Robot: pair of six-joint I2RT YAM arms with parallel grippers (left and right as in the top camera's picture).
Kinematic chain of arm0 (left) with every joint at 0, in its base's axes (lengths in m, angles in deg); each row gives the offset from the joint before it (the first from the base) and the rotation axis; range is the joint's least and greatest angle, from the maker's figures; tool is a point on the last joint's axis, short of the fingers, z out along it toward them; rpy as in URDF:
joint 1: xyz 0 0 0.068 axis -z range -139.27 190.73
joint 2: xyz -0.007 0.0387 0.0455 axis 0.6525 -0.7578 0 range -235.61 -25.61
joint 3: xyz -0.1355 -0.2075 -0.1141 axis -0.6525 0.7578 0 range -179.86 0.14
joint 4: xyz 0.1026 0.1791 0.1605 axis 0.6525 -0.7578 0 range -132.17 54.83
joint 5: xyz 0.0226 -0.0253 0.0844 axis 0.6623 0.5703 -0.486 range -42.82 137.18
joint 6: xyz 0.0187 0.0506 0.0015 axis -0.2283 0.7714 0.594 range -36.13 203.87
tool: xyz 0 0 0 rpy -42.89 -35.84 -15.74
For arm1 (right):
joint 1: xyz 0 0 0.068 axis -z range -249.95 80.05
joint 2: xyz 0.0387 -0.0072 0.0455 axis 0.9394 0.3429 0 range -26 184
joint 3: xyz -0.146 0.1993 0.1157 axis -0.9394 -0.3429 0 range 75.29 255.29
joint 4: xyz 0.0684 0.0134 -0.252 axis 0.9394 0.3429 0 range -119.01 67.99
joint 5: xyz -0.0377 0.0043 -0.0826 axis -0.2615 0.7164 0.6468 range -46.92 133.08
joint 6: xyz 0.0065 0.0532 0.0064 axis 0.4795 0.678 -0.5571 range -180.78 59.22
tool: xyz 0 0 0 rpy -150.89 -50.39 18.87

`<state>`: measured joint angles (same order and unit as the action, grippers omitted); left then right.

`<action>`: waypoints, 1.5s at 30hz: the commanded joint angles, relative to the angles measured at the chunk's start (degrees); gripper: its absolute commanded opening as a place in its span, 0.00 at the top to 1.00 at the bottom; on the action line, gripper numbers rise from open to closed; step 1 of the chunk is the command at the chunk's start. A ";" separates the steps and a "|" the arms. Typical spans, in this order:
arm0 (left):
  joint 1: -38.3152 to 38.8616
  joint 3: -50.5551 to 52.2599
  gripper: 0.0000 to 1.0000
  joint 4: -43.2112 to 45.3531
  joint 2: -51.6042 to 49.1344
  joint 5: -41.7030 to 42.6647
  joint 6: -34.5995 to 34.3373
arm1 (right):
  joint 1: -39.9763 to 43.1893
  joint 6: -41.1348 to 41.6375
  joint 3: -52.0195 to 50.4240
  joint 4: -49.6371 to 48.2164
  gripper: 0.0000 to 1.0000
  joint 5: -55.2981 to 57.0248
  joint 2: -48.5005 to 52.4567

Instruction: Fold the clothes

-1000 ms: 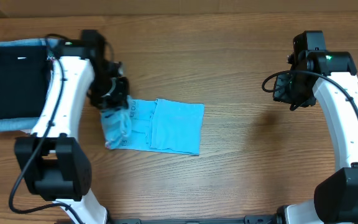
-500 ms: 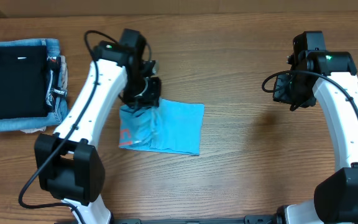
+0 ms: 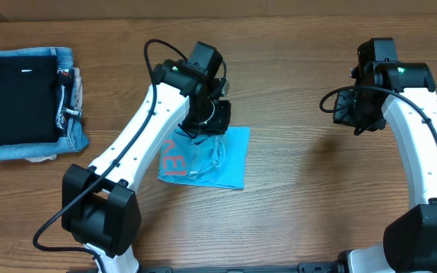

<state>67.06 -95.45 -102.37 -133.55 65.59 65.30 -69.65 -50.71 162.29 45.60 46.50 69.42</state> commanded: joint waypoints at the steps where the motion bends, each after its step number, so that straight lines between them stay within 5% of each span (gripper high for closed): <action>1: 0.50 -0.90 0.92 0.15 0.90 -0.59 -1.18 | 0.11 -0.31 0.39 0.13 0.57 0.37 0.15; 10: 2.32 -0.87 0.87 1.16 0.17 -0.39 -1.42 | 0.11 -0.31 0.39 0.26 0.57 0.37 0.15; 14: 3.65 -0.85 0.55 1.25 -0.09 -0.42 -1.40 | 0.11 -0.31 0.39 0.24 0.56 0.39 0.15; 20: 2.93 -1.11 0.62 -0.09 0.24 -1.25 1.90 | 0.11 -0.50 0.39 0.09 0.56 0.28 0.15; 27: -9.03 -1.68 0.63 -5.77 3.28 -7.48 2.27 | -2.38 -9.09 0.39 -0.17 0.55 -12.02 0.15; 35: -24.52 -0.48 0.57 -4.87 2.80 -7.34 1.70 | -14.73 -9.03 0.39 -4.72 0.44 -16.90 0.79; 45: -24.76 11.47 0.56 2.64 2.38 -5.05 2.21 | -29.38 -8.37 -2.40 -11.26 0.44 -22.58 6.40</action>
<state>41.88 -87.39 -100.90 -132.22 58.82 66.46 -96.78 -59.06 160.43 35.65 25.78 74.53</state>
